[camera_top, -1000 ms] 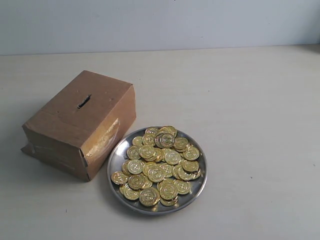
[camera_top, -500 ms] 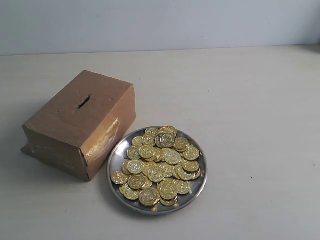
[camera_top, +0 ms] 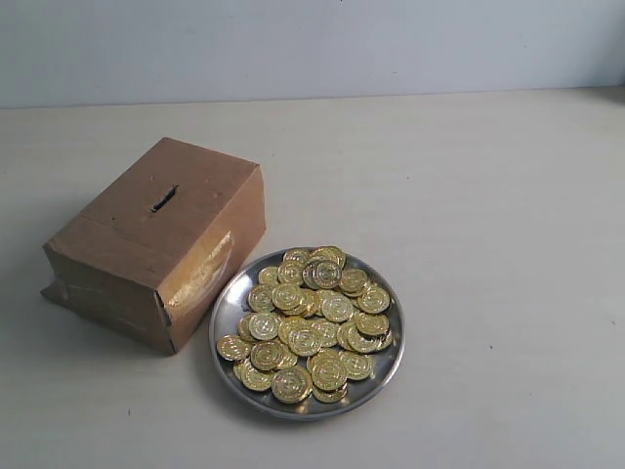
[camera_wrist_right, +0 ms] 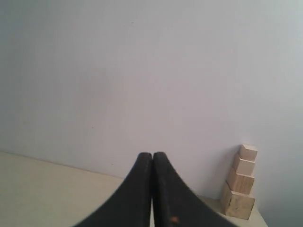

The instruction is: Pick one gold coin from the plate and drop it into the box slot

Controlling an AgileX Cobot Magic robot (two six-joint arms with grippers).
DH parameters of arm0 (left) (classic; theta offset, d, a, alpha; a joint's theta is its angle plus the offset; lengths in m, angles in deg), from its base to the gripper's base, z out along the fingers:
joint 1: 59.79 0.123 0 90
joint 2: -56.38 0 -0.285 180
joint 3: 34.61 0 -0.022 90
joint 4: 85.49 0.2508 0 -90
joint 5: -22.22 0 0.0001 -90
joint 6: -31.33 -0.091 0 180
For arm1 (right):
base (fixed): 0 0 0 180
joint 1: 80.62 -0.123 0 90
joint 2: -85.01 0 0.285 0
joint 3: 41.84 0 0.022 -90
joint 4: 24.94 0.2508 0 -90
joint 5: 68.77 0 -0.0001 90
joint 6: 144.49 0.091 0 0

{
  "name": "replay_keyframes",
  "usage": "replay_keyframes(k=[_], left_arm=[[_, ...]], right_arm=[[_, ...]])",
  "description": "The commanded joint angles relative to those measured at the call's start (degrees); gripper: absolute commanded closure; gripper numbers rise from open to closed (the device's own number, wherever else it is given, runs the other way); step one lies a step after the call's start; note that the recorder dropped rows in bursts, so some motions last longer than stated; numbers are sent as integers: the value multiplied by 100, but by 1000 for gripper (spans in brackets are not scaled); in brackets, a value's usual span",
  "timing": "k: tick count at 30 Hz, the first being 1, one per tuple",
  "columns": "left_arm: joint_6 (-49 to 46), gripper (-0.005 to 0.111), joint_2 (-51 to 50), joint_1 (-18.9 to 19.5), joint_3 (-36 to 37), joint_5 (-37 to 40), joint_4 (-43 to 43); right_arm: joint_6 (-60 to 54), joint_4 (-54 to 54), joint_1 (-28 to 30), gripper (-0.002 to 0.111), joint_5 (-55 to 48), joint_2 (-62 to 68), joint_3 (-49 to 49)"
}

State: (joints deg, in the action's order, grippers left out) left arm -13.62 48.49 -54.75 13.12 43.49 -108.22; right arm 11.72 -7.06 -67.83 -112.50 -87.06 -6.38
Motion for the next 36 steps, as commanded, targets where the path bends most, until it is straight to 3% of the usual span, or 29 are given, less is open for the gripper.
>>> replay_keyframes(k=[1,5,10,23,31,36], left_arm=[[35,65,10,54,260,-271,345],[35,65,10,54,728,-738,670],[35,65,10,54,1471,-1445,738],[35,65,10,-245,2925,-1458,1462],[35,65,10,-356,2949,-1173,1462],[35,65,10,-356,2949,-1003,1462]], right_arm=[[0,-407,29,108,1135,-14,594],[0,-1085,29,108,1724,-14,1181],[-11,-1091,29,108,2257,-14,2061],[-11,-1048,-26,108,2542,-14,3820],[-1,-1099,-578,108,2690,-14,4176],[-1,-1089,-580,108,2677,-14,4176]])
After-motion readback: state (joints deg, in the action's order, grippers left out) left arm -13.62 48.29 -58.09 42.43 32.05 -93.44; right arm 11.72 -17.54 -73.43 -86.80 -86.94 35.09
